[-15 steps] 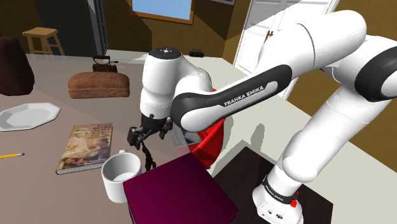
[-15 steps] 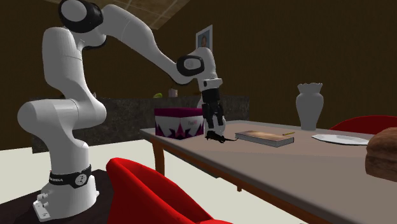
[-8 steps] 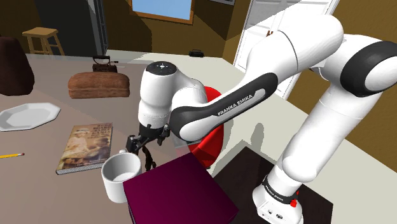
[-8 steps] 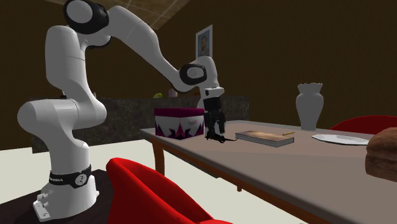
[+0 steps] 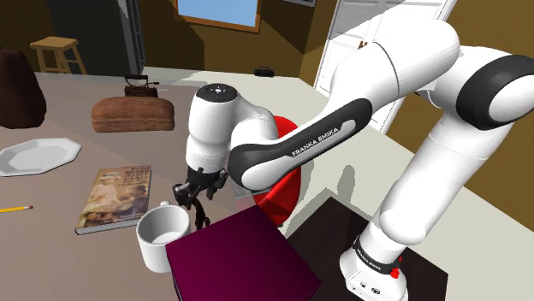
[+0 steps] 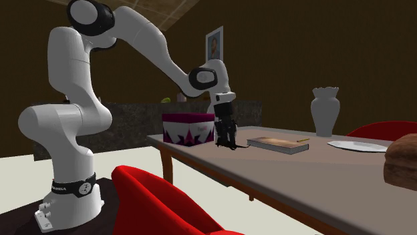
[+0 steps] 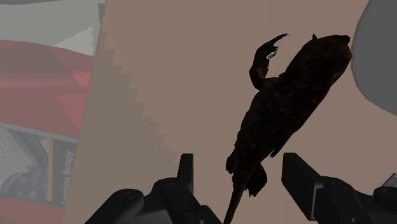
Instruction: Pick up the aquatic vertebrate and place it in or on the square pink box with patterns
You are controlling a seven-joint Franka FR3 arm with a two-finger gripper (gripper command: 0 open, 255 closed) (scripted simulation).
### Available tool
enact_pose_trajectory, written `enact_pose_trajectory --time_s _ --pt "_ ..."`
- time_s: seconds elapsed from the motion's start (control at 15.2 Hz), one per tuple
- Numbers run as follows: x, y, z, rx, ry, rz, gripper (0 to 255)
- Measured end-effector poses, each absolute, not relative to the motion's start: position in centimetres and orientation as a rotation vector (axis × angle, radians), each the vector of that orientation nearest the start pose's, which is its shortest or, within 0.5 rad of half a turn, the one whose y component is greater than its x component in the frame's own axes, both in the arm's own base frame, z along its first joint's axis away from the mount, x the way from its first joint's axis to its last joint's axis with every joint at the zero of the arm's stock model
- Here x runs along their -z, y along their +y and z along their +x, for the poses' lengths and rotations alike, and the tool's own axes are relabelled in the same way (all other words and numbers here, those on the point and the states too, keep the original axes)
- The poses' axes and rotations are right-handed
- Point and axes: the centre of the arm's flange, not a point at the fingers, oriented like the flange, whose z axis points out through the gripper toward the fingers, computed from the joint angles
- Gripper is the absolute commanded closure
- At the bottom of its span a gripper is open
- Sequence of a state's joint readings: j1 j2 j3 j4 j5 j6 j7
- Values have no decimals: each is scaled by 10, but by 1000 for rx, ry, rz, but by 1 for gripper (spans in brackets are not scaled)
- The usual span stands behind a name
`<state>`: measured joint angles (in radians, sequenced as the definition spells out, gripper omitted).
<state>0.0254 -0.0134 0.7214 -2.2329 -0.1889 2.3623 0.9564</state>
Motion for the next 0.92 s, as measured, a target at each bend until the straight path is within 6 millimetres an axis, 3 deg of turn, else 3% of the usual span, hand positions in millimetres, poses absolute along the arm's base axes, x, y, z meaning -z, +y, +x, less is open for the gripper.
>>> enact_pose_trajectory --time_s 0.59,0.92 --pt "-389 363 395 320 131 -3118 255" --pt "-409 364 395 321 131 -3118 255"
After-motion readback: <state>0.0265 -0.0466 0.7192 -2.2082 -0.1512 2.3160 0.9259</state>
